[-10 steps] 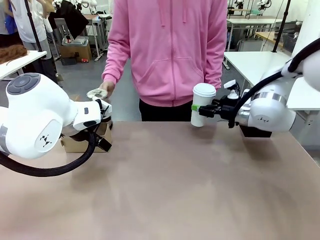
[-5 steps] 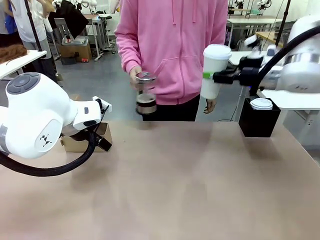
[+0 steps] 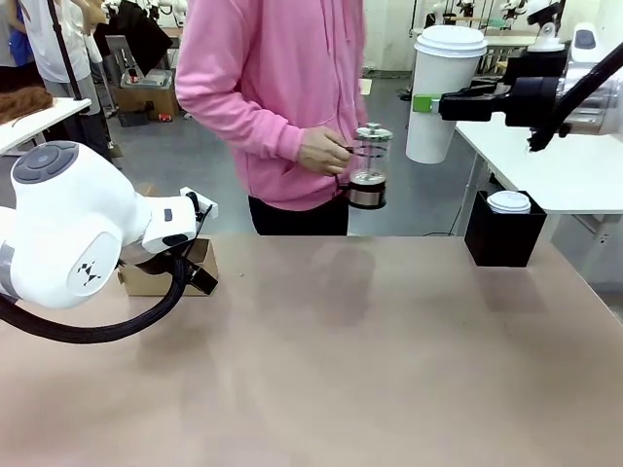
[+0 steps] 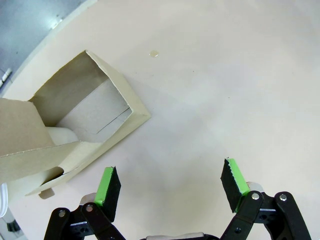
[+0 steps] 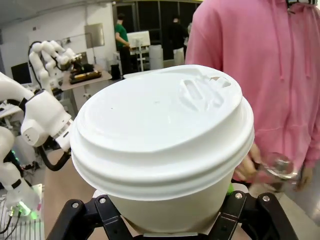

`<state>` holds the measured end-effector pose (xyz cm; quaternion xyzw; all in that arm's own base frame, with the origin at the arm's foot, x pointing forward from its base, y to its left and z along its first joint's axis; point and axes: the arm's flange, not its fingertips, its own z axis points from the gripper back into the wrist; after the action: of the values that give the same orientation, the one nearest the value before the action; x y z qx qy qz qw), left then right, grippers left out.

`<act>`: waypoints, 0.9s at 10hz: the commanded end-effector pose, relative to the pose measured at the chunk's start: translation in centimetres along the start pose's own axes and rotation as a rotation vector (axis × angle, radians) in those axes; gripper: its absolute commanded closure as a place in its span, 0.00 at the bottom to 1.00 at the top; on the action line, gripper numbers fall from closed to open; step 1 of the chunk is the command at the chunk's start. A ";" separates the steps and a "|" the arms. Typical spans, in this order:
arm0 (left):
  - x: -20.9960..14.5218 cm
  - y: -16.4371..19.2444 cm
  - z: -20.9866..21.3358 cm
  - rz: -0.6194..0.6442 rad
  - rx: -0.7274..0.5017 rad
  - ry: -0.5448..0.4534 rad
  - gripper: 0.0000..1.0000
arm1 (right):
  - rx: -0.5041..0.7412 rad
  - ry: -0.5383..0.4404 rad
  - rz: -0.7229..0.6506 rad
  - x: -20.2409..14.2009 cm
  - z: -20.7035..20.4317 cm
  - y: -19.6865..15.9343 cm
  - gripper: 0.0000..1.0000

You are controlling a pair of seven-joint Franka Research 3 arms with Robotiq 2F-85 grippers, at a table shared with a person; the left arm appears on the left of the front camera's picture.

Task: Pour a drink into a cup and package it in a carrier.
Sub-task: When a person places the Paper Cup Lid on the 600 ml Paper Cup , lift the 600 ml Paper Cup, then position the Cup Carrier in the center of the table.

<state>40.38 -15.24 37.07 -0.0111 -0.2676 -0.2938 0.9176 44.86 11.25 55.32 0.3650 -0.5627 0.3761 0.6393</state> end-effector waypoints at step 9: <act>-0.1 0.0 0.0 0.001 -0.002 0.000 0.00 | 0.000 0.000 0.000 0.0 0.0 0.0 0.19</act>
<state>40.38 -15.24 37.07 -0.0111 -0.2676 -0.2938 0.9176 44.79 11.04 55.00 0.3632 -0.5596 0.3748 0.6438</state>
